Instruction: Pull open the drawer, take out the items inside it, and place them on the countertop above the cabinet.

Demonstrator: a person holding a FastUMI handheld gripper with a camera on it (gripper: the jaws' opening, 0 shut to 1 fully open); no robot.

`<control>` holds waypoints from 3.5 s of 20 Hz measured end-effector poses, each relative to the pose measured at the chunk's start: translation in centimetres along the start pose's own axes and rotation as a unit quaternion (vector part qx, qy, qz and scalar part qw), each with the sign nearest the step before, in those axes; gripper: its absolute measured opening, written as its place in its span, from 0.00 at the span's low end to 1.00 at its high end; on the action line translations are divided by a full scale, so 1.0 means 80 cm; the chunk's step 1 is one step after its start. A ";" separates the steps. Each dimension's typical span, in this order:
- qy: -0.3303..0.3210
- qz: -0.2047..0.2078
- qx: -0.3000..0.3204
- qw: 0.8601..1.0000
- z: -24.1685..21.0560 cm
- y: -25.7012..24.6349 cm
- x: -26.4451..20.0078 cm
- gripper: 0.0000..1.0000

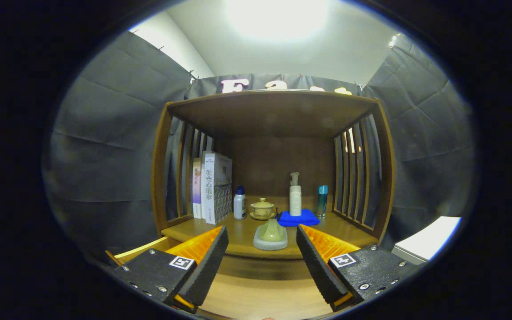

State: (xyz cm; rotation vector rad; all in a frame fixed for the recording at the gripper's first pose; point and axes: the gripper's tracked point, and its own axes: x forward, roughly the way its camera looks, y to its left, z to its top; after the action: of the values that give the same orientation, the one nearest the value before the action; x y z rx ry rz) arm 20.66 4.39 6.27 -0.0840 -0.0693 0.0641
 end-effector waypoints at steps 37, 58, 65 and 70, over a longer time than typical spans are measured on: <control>0.114 0.002 -0.007 0.993 -0.214 0.029 -0.141 0.95; 0.114 -0.037 -0.011 0.993 -0.216 0.009 -0.095 0.95; 0.110 -0.040 -0.012 0.993 -0.212 0.008 -0.071 0.96; 0.112 -0.040 -0.014 0.993 -0.214 0.008 -0.051 0.97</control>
State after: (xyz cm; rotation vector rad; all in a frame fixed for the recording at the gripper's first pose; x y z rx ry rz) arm 17.80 3.33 -11.05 -0.1152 0.1499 -0.0276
